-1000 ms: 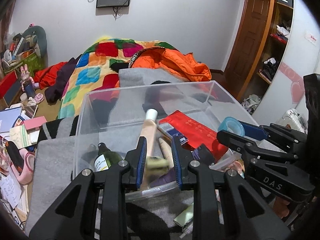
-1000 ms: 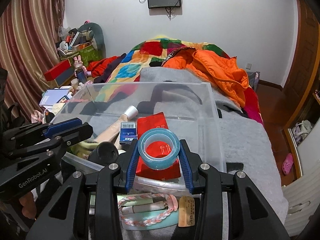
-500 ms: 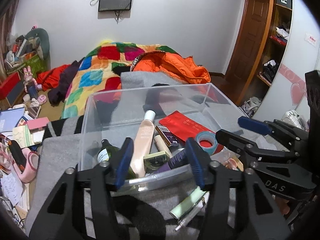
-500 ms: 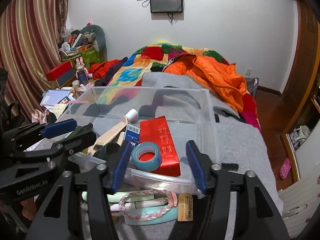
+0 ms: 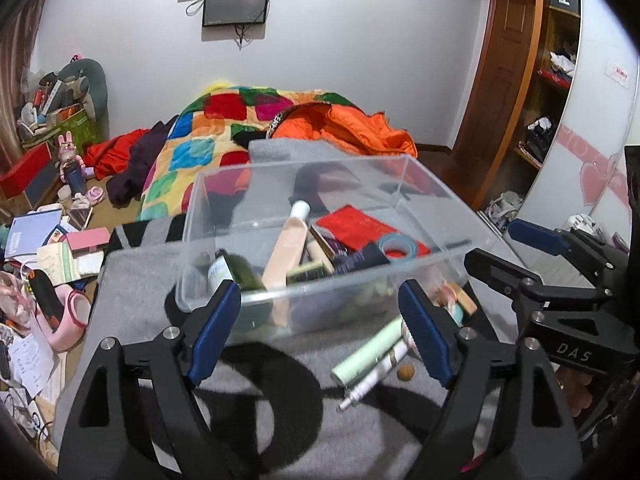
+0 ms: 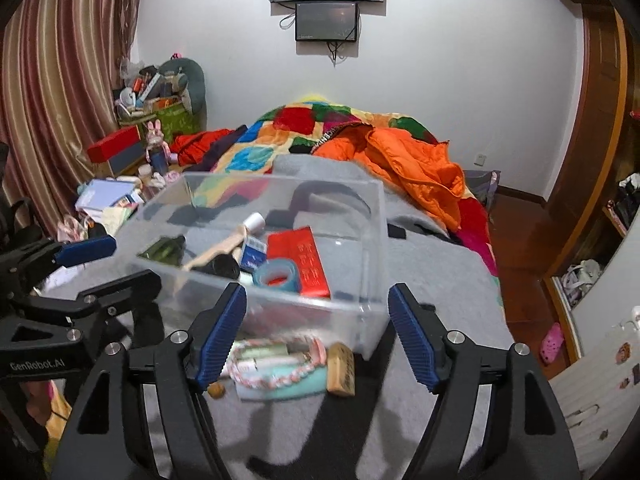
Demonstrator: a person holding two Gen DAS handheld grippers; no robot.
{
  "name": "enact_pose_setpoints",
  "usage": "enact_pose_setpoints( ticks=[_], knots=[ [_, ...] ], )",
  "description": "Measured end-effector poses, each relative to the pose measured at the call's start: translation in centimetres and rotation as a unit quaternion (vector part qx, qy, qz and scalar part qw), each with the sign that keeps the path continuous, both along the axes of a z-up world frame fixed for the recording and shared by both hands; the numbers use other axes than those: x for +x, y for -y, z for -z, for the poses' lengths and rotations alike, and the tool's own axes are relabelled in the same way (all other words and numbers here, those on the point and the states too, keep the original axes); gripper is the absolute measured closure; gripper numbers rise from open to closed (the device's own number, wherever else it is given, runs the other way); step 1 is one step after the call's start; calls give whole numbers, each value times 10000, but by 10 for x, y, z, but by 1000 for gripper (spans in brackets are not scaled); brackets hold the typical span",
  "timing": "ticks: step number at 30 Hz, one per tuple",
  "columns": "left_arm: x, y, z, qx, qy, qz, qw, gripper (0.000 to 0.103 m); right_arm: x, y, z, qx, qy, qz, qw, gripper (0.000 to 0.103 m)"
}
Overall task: Organize objects
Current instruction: 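Reach the right gripper toward the mint-green tube and grasp it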
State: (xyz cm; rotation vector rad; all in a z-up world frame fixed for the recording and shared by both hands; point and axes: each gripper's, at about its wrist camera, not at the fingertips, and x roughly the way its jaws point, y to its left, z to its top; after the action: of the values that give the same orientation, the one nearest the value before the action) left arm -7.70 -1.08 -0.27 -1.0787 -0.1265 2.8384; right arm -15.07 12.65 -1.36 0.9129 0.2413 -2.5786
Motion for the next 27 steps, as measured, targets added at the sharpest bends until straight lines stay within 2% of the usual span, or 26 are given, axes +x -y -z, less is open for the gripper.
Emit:
enact_pose_setpoints(
  ticks=[5,9,13,16,17,25,27],
  knots=[
    [13,-8,12,-17,151,95,9998,22,12,-9,16,175,172,-28,9997,33],
    [25,-16,29,-144,365,133,9991,22,15,-17,36,94,579,-147,9982,32],
    [35,-16,45,-46,552,102,9984,22,13,-12,64,183,980,-266,9947,32],
    [43,-17,52,38,630,119,9979,22,9,-9,72,236,1069,-235,9937,32],
    [45,-17,53,53,654,134,9978,22,5,-8,77,121,1241,-276,9918,32],
    [60,-28,56,260,710,533,9957,22,9,-6,76,-113,1328,-515,9897,32],
    [57,-34,58,279,725,637,9949,26,11,-4,76,-105,1301,-600,9896,32]
  ],
)
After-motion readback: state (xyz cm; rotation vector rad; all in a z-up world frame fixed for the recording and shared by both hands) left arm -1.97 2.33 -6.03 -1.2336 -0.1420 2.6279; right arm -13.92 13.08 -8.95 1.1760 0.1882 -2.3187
